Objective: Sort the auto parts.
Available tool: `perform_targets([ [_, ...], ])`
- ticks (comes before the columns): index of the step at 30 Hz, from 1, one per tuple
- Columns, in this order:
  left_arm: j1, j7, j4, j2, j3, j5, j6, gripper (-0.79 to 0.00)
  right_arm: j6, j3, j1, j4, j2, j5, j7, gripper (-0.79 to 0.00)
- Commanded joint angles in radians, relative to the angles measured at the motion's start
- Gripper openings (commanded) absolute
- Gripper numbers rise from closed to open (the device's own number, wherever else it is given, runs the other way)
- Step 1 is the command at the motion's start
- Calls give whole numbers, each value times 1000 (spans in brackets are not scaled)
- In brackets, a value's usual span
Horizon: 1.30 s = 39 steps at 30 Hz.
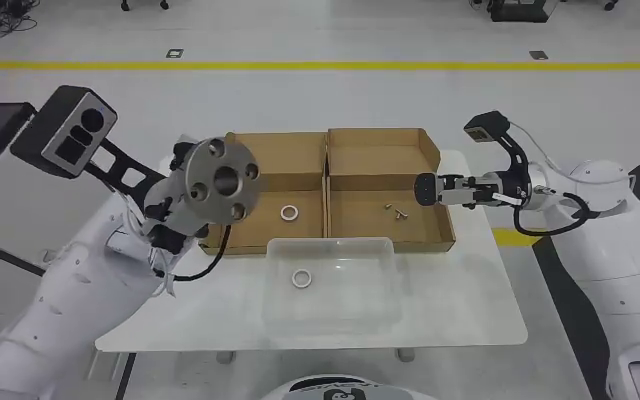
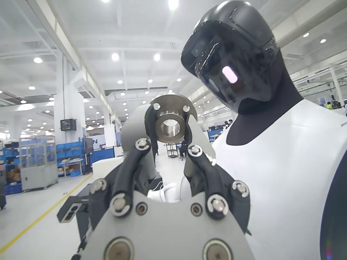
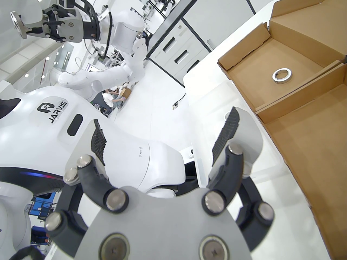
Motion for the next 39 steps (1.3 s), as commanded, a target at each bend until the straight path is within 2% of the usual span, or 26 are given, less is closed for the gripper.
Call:
perform_targets([
  [1, 2, -27, 16, 10, -3, -4, 0, -785, 0, 0, 0, 0, 0, 0, 0, 0],
  [5, 8, -59, 27, 25, -15, -27, 0, -785, 0, 0, 0, 0, 0, 0, 0, 0],
  [9, 11, -31, 4, 29, -24, -80, 0, -785, 0, 0, 0, 0, 0, 0, 0, 0],
  [15, 15, 49, -33, 16, -36, -113, 0, -785, 0, 0, 0, 0, 0, 0, 0, 0],
  [21, 21, 88, -33, 4, -43, -97, 0, -785, 0, 0, 0, 0, 0, 0, 0, 0],
  [33, 21, 88, -33, 4, -43, -97, 0, -785, 0, 0, 0, 0, 0, 0, 0, 0],
  [39, 56, -32, -19, 0, -42, -114, 76, -785, 0, 0, 0, 0, 0, 0, 0, 0],
])
